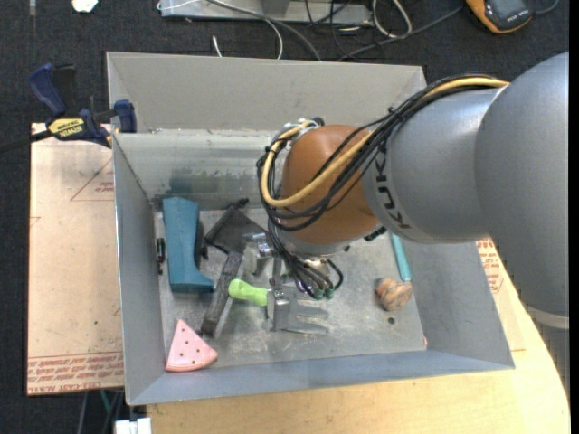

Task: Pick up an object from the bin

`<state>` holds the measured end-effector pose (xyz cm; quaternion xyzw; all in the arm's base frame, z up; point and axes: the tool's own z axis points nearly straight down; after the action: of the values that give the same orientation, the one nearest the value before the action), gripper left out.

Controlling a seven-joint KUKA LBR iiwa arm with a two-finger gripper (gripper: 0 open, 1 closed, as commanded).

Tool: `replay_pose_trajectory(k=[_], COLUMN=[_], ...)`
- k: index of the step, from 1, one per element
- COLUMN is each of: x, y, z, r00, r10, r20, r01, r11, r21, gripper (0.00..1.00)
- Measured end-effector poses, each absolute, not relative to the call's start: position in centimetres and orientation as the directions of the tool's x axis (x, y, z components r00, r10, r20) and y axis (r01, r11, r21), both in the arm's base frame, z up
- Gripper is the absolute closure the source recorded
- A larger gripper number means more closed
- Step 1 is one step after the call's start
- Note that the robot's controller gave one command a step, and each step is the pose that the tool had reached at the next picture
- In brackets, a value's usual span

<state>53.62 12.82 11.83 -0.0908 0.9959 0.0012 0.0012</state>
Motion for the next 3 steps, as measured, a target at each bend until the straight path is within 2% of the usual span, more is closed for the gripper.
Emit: replay_pose_trajectory(k=[1, 2, 3], x=[54.2, 55.1, 53.8], y=[14.5, 13.6, 12.5], z=[12.4, 9.9, 8.0], r00=[-0.949, -0.984, -0.992], r10=[-0.316, -0.178, -0.126], r20=[-0.003, -0.005, -0.006], r01=[-0.316, -0.178, -0.126], r11=[0.949, 0.984, 0.992], r21=[0.002, 0.004, 0.003], gripper=[0.0, 0.0, 0.0])
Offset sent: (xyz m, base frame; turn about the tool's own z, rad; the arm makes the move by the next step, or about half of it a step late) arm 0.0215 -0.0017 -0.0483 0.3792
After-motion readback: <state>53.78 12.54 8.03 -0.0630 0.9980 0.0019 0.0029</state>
